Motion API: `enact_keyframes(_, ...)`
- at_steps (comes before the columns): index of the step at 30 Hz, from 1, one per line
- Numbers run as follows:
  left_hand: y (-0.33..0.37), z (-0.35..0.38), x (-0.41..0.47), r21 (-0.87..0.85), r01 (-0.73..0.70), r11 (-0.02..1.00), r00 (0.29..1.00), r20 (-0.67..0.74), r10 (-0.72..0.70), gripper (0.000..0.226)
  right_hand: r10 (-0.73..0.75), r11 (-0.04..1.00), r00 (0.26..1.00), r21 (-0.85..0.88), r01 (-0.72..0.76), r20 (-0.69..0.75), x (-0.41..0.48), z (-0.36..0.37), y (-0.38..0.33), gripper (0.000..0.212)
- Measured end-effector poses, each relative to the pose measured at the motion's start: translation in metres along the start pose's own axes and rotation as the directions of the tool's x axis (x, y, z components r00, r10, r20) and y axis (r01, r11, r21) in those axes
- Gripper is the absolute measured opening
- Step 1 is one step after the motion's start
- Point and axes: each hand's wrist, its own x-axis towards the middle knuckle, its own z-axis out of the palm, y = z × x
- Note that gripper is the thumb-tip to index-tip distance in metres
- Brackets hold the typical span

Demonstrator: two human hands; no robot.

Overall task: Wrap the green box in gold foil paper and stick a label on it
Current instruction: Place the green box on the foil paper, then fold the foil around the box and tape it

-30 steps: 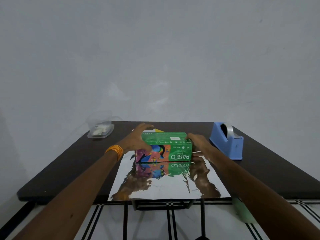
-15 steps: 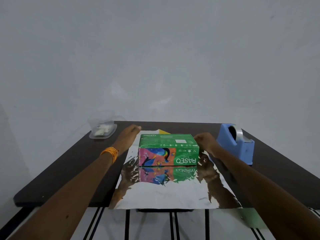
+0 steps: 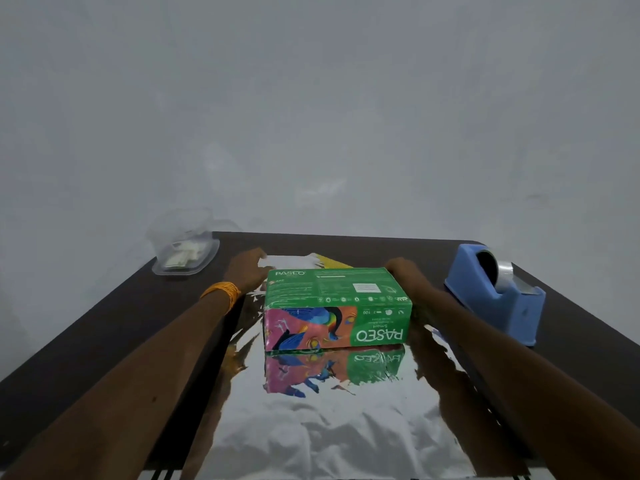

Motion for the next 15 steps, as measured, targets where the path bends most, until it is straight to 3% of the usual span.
enact_keyframes(3, -0.005, 0.006, 0.009, 0.160, 0.036, 0.986, 0.999, -0.001, -0.036, 0.043, 0.041, 0.981, 0.997, 0.190, -0.028, -0.064, 0.008, 0.002, 0.003, 0.009)
enact_keyframes(7, -0.003, 0.009, 0.015, 0.301, 0.111, 0.947, 0.994, -0.025, -0.108, 0.038, 0.296, 0.852, 0.952, 0.473, -0.225, -0.081, 0.016, 0.003, 0.007, 0.018)
enact_keyframes(9, -0.002, 0.010, 0.022, 0.232, 0.122, 0.965, 0.992, -0.008, -0.123, 0.035, 0.397, 0.756, 0.918, 0.574, -0.315, -0.018, 0.020, 0.000, 0.008, 0.012)
enact_keyframes(11, 0.001, 0.009, 0.025, 0.143, 0.139, 0.980, 0.990, 0.006, -0.142, 0.019, 0.416, 0.736, 0.909, 0.584, -0.343, 0.010, 0.020, -0.004, 0.005, 0.010)
enact_keyframes(14, 0.005, 0.009, 0.028, 0.065, 0.197, 0.978, 0.980, 0.007, -0.198, 0.013, 0.370, 0.765, 0.929, 0.566, -0.309, 0.007, 0.018, -0.008, -0.004, 0.027)
enact_keyframes(15, 0.006, 0.010, 0.027, 0.040, 0.212, 0.977, 0.977, 0.013, -0.212, 0.015, 0.357, 0.727, 0.934, 0.620, -0.295, 0.026, 0.018, -0.007, -0.007, 0.031)
